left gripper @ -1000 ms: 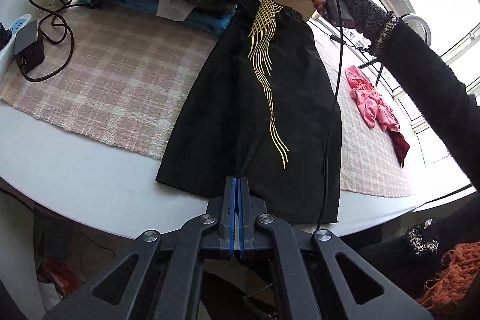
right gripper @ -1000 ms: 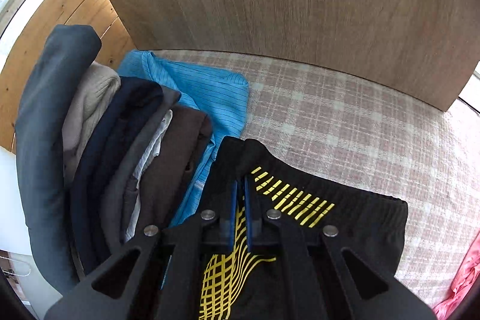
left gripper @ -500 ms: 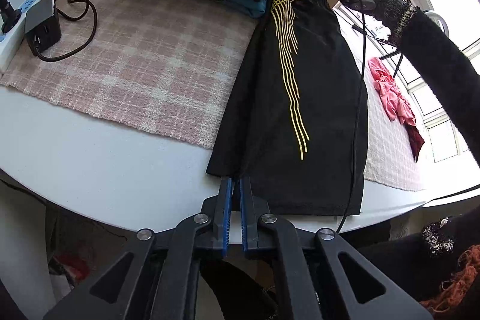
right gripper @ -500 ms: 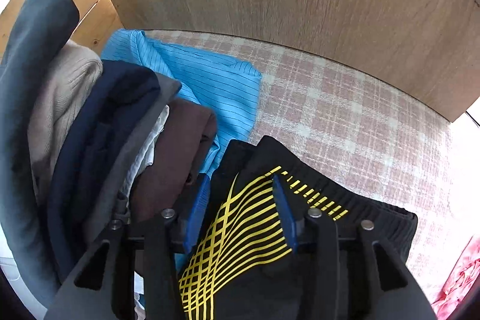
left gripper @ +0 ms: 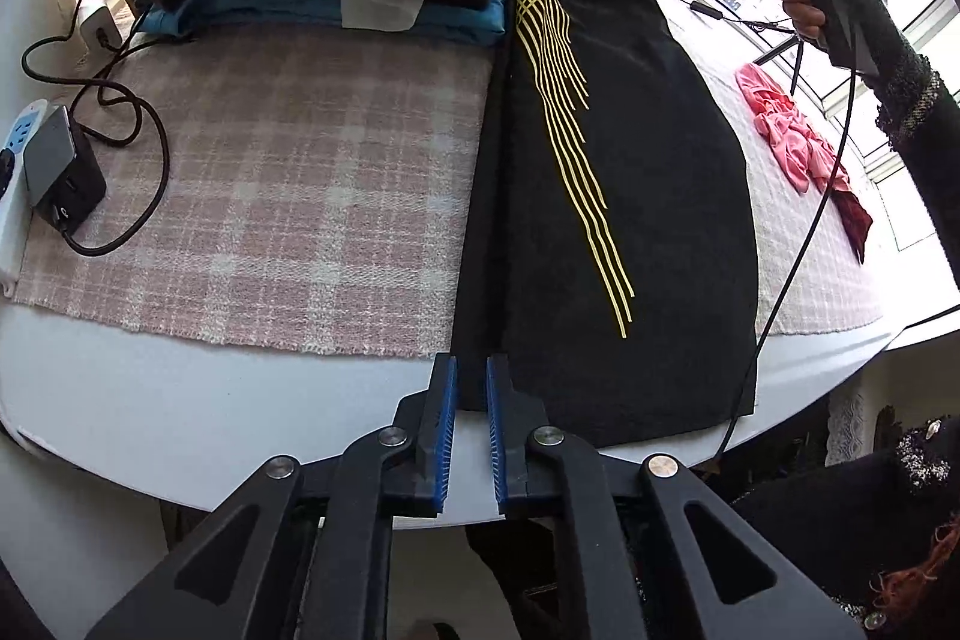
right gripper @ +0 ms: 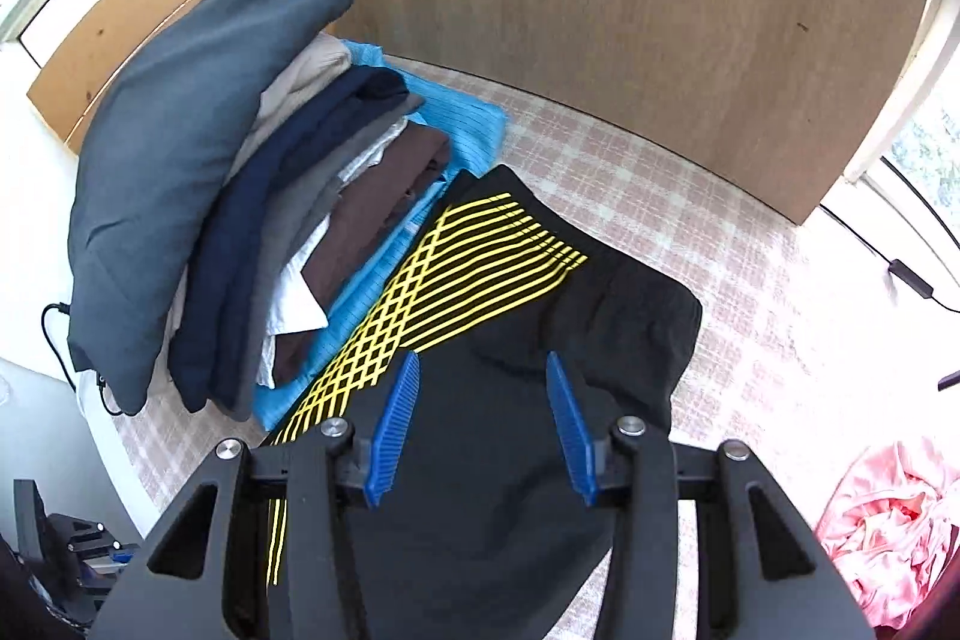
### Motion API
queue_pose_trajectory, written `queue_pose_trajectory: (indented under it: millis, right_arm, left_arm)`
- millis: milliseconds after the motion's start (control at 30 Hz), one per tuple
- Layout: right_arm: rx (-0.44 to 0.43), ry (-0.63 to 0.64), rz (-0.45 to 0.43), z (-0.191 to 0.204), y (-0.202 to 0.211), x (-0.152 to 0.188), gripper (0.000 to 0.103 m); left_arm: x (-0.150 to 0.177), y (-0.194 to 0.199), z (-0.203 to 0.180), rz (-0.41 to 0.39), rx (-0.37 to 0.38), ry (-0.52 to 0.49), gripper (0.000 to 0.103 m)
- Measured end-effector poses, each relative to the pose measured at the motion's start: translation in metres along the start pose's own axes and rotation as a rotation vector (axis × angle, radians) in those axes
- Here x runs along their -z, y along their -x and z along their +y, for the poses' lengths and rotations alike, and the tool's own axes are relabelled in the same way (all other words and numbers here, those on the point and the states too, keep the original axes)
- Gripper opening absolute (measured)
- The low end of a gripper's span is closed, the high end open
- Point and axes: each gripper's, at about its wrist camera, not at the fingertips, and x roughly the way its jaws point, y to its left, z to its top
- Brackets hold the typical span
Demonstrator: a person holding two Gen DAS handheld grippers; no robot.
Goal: Fold clothes
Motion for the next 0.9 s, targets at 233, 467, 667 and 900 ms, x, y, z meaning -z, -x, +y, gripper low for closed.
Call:
queue_pose_trajectory:
  millis: [233, 467, 667, 900]
  right_arm:
    - [-0.002, -0.099, 0.078, -0.004, -0.056, -0.054, 0.044]
    - [-0.055, -0.166, 0.221, 0.004, -0.112, -0.063, 0.044]
    - [-0.028, -0.161, 0.223, 0.009, -0.115, -0.068, 0.038]
    - [-0.036, -0.12, 0.208, 0.003, -0.107, -0.061, 0.004]
  left_arm:
    - [0.006, -0.01, -0.012, 0.021, 0.0, 0.014, 0.008]
    - [0.017, -0.003, -0.01, 0.004, -0.029, 0.095, 0.008]
    - [0.023, 0.001, -0.003, -0.019, -0.034, 0.14, 0.008]
    - [0.029, -0.004, -0.003, 0.001, -0.062, 0.103, 0.012]
